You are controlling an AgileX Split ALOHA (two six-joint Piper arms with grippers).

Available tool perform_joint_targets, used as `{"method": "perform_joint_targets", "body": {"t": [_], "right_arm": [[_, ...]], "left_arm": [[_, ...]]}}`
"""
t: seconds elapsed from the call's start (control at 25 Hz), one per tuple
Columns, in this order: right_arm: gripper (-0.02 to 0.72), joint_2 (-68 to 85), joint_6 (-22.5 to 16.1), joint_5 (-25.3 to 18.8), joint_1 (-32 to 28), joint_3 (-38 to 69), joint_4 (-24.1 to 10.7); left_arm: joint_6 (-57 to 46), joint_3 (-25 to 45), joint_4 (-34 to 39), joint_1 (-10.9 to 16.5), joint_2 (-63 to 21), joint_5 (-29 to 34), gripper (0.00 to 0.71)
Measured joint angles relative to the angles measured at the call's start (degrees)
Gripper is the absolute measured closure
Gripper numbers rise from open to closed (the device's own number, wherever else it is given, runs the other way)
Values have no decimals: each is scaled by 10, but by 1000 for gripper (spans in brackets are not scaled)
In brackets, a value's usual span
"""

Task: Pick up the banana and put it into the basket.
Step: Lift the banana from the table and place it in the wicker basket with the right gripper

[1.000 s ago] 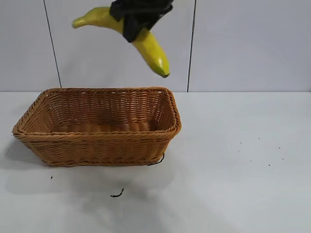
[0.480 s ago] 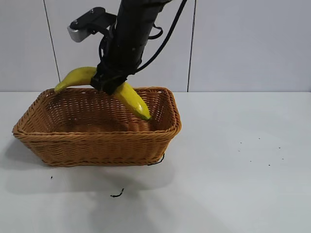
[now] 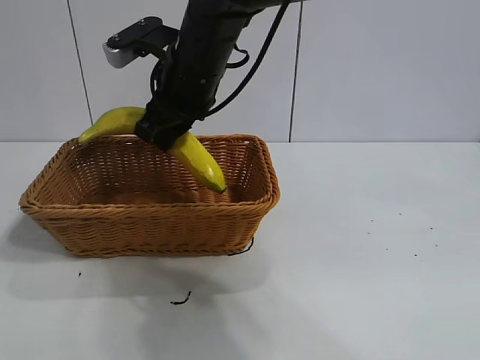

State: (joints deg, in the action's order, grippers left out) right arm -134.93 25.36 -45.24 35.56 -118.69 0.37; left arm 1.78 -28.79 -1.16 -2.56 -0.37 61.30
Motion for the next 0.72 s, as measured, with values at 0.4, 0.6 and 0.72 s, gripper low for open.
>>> {"method": "perform_joint_targets", "body": {"t": [0.4, 0.6, 0.72], "right_arm": [[48, 0, -14, -21, 0, -5, 1], [14, 0, -76, -90, -1, -57, -11], [14, 0, -116, -135, -10, -106, -17]], "left_arm": [[0, 0, 0, 0, 0, 0, 75], [0, 0, 0, 0, 0, 0, 75], [0, 0, 0, 0, 0, 0, 75]]}}
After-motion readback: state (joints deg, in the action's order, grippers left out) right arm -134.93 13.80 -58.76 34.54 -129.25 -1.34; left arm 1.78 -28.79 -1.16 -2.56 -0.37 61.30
